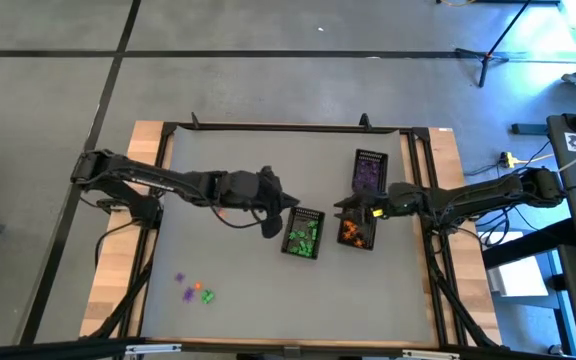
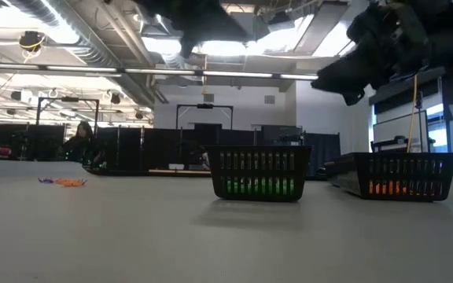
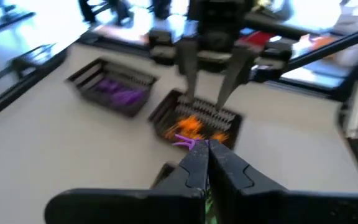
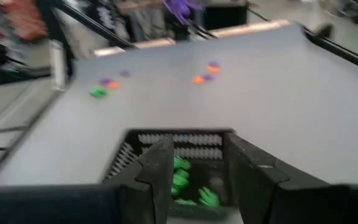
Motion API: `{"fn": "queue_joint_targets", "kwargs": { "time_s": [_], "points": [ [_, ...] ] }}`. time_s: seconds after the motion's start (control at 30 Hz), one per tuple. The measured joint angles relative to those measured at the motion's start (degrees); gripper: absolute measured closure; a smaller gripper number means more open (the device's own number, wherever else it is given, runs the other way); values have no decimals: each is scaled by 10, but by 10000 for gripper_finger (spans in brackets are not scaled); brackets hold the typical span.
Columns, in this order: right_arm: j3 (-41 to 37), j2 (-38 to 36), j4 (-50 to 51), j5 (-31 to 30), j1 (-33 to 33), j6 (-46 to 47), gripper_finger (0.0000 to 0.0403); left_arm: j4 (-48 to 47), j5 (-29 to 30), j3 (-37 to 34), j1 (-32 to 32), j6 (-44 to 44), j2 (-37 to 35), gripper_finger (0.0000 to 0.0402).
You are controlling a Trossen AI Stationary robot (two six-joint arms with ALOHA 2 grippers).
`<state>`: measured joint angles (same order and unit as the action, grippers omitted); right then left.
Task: Sort Halloween decoration
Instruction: Put the purple spider toy into the top bin
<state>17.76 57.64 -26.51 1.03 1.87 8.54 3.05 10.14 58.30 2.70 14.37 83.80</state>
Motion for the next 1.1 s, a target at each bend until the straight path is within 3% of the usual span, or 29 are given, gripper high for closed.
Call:
{"fn": "queue_joint_targets", "kwargs": {
  "time_s": [0.47, 0.63, 0.87, 1.1],
  "points": [
    [-36, 13, -112, 27, 0, -8, 252, 227, -166, -1, -31, -26, 131, 401],
    [-36, 62, -157, 47, 0, -1, 223, 261, -173, -1, -25, -25, 151, 401],
    [-35, 158, -312, 100, 0, 6, 177, 266, -172, -1, -7, -25, 153, 401],
    [8, 227, -351, 166, 7, 19, 171, 266, -168, -1, 2, -29, 153, 402]
  ]
}}
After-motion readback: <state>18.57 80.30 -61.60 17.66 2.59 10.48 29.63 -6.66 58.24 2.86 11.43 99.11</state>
